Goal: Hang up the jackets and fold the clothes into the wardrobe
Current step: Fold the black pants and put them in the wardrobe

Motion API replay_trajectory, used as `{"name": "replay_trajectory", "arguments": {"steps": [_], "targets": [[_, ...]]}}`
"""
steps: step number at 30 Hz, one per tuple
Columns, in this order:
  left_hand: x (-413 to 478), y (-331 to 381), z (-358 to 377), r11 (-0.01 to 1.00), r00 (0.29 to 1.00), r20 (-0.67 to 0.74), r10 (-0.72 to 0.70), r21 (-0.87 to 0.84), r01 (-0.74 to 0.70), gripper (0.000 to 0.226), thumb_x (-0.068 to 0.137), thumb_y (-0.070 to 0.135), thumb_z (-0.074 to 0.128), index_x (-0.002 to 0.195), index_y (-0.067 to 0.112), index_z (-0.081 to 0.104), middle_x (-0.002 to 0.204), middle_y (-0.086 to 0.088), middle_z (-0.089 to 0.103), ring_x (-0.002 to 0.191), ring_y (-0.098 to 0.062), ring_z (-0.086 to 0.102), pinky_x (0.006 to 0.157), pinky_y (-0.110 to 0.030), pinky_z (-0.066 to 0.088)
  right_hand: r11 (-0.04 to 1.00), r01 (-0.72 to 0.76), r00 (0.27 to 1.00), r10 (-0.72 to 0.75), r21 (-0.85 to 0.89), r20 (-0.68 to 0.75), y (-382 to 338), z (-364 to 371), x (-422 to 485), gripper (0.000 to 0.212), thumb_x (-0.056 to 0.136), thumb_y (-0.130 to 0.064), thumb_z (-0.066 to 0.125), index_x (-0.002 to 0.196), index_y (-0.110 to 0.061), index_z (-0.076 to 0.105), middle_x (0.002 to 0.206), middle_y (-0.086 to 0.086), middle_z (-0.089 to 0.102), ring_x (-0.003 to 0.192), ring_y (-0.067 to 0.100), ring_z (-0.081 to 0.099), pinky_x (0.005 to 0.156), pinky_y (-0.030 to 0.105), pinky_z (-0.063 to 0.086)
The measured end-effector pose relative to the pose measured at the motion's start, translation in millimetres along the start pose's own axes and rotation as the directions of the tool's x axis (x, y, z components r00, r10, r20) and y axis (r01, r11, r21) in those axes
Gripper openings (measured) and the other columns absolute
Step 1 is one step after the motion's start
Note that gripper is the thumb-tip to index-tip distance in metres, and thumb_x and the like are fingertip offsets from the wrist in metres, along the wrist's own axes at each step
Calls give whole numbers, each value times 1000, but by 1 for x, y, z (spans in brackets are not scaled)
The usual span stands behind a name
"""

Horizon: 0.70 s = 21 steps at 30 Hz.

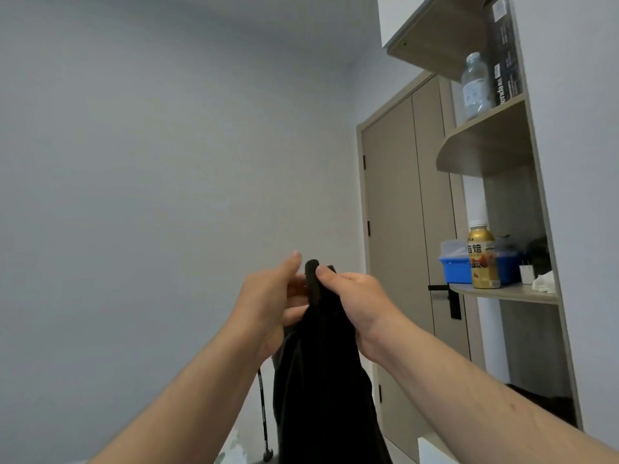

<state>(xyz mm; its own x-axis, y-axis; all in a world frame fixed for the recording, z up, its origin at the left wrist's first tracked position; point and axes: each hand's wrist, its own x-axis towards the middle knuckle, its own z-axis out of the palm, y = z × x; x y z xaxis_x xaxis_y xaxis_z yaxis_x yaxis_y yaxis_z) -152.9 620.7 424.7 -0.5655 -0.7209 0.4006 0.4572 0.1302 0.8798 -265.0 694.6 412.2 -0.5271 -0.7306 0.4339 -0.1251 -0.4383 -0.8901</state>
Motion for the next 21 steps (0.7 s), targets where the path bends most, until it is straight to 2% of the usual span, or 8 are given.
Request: {"name": "replay_trajectory", "arguments": {"steps": [4, 7, 11, 12, 14, 16, 19, 21], "targets": [[-1, -6, -13, 988, 976, 175, -134, -50, 144, 72, 100, 54, 28, 106, -5, 69, 104, -22, 72, 99, -34, 70, 91, -45, 52, 1000, 13, 999, -13, 6, 41, 6, -15, -8, 33, 83, -33, 76, 98, -4, 74, 88, 14, 76, 77, 26, 75, 59, 29, 57], [2, -16, -21, 986, 959, 237, -154, -33, 166, 69, 100, 51, 22, 116, 2, 68, 114, -17, 71, 113, -30, 64, 104, -44, 41, 1000, 11, 1000, -11, 9, 22, 11, -25, -7, 18, 88, -23, 71, 92, -6, 76, 88, 16, 75, 76, 28, 74, 60, 31, 57], [2, -36, -32, 990, 962, 262, -73, -98, 101, 49, 99, 40, 34, 114, 8, 67, 115, -11, 71, 108, -23, 66, 92, -37, 44, 997, -15, 991, 25, 75, -133, 19, -27, 1, 15, 88, -11, 59, 79, -5, 69, 80, 20, 68, 70, 32, 65, 66, 40, 54], [1, -44, -35, 993, 978, 208, -16, -110, 40, 36, 98, 32, 42, 110, 10, 68, 113, -11, 72, 103, -22, 67, 87, -34, 47, 994, -16, 985, 34, 109, -168, 21, -27, 2, 12, 86, -9, 57, 80, -4, 67, 79, 20, 66, 70, 32, 63, 67, 42, 53], [3, -66, -49, 990, 989, -81, 124, 81, -118, 14, 92, 18, 60, 104, 15, 67, 111, -9, 71, 99, -21, 66, 81, -30, 49, 986, -24, 982, 55, 167, -183, 23, -29, 2, 11, 84, -10, 54, 84, -5, 64, 80, 19, 65, 71, 31, 62, 68, 41, 53], [-2, -85, -65, 963, 958, -240, 153, 255, -90, 32, 85, 27, 72, 114, 17, 62, 115, -4, 67, 101, -17, 63, 82, -29, 49, 978, -48, 988, 76, 201, -135, 23, -30, 2, 15, 83, -14, 54, 85, -5, 65, 84, 19, 67, 73, 31, 65, 70, 41, 55], [-14, -106, -83, 972, 976, 58, -212, -87, 216, 60, 76, 52, 66, 122, 12, 67, 112, -7, 72, 100, -21, 70, 72, -28, 58, 968, -99, 993, 110, 230, -37, 23, -24, -2, 22, 74, -20, 57, 87, -4, 66, 91, 21, 68, 82, 33, 66, 81, 44, 54], [-22, -110, -90, 916, 943, 182, -280, -243, 319, 57, 76, 51, 64, 118, 14, 71, 123, -14, 67, 111, -28, 66, 75, -33, 59, 964, -126, 992, 126, 233, 16, 24, -16, -4, 26, 72, -22, 56, 89, -4, 65, 95, 21, 66, 87, 34, 63, 86, 45, 51]]}}
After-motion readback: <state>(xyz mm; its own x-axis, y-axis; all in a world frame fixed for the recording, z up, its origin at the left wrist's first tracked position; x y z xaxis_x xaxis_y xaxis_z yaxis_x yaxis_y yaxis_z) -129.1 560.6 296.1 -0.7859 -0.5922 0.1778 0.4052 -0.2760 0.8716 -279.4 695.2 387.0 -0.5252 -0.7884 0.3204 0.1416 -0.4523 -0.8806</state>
